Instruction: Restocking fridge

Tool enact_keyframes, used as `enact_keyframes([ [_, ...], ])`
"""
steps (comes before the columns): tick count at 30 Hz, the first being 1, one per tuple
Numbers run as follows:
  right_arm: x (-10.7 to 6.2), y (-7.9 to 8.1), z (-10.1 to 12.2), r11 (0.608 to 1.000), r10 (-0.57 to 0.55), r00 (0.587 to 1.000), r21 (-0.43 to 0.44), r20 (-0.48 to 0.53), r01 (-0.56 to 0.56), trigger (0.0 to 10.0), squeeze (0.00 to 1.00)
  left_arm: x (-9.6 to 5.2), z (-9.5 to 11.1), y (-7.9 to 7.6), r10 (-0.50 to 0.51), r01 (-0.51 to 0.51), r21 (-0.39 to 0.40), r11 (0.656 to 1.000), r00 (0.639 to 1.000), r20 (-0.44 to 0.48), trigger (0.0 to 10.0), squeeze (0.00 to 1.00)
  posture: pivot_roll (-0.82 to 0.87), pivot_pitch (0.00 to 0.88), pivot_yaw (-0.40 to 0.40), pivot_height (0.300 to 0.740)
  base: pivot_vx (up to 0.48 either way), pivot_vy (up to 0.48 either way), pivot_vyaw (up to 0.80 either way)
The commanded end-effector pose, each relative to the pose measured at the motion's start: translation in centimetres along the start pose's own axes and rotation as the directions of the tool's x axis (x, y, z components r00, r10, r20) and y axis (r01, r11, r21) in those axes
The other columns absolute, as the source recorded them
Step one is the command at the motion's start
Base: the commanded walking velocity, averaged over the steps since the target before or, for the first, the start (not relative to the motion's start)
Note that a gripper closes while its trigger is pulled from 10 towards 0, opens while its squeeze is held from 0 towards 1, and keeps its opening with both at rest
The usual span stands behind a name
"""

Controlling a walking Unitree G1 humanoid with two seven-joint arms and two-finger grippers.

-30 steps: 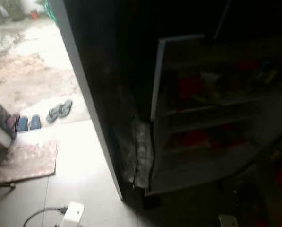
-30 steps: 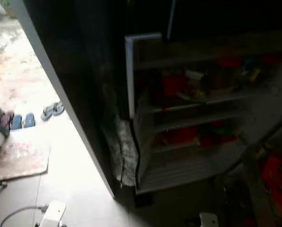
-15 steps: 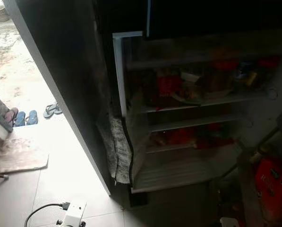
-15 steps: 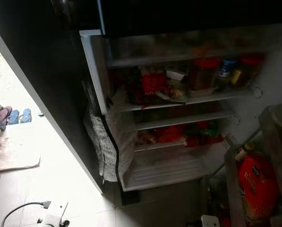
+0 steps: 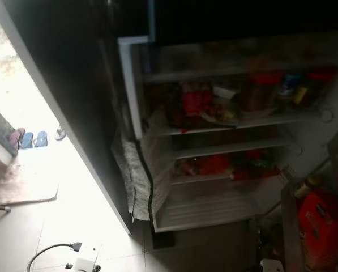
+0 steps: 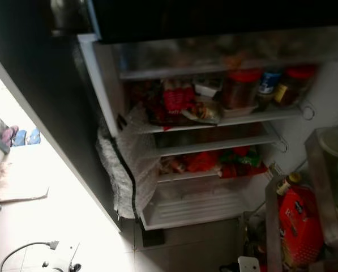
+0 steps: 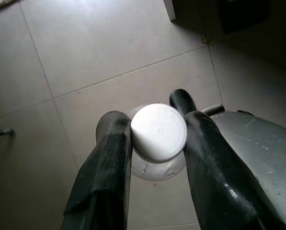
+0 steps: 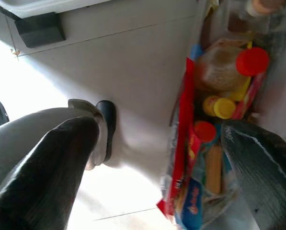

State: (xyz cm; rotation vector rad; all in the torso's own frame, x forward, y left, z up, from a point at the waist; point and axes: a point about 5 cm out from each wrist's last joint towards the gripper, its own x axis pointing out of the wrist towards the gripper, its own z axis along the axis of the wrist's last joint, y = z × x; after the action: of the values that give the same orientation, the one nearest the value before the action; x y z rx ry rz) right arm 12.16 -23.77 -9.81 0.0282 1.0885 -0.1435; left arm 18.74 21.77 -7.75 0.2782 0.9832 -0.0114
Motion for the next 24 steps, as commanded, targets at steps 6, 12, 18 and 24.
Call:
enact_keyframes([
  [6, -0.05, 0.01, -0.40, 1.000, 0.008, 1.000, -0.008, -0.020, -0.008, 10.0, 0.00, -0.13, -0.86, 0.30, 0.007, -0.007, 0.002, 1.000, 1.000, -0.026, 10.0, 0.00, 0.02, 0.094, 0.022, 0.740, 0.000, -0.247, 0.00],
  [12, -0.05, 0.04, -0.39, 1.000, 0.009, 1.000, -0.010, -0.021, -0.009, 10.0, 0.00, -0.13, -0.85, 0.33, 0.009, -0.009, 0.001, 1.000, 1.000, -0.026, 10.0, 0.00, 0.02, 0.093, 0.023, 0.740, 0.000, -0.247, 0.00],
  [18, -0.03, 0.05, -0.27, 0.999, 0.015, 1.000, -0.032, -0.020, -0.016, 10.0, 0.00, -0.12, -0.79, 0.30, 0.006, -0.006, 0.002, 1.000, 1.000, -0.024, 10.0, 0.00, 0.01, 0.091, 0.020, 0.740, 0.000, -0.247, 0.00],
  [24, -0.02, 0.05, -0.22, 0.999, 0.020, 1.000, -0.034, -0.019, -0.020, 10.0, 0.00, -0.11, -0.74, 0.25, 0.005, -0.005, 0.000, 1.000, 1.000, -0.023, 10.0, 0.00, 0.01, 0.089, 0.019, 0.740, 0.000, -0.247, 0.00],
])
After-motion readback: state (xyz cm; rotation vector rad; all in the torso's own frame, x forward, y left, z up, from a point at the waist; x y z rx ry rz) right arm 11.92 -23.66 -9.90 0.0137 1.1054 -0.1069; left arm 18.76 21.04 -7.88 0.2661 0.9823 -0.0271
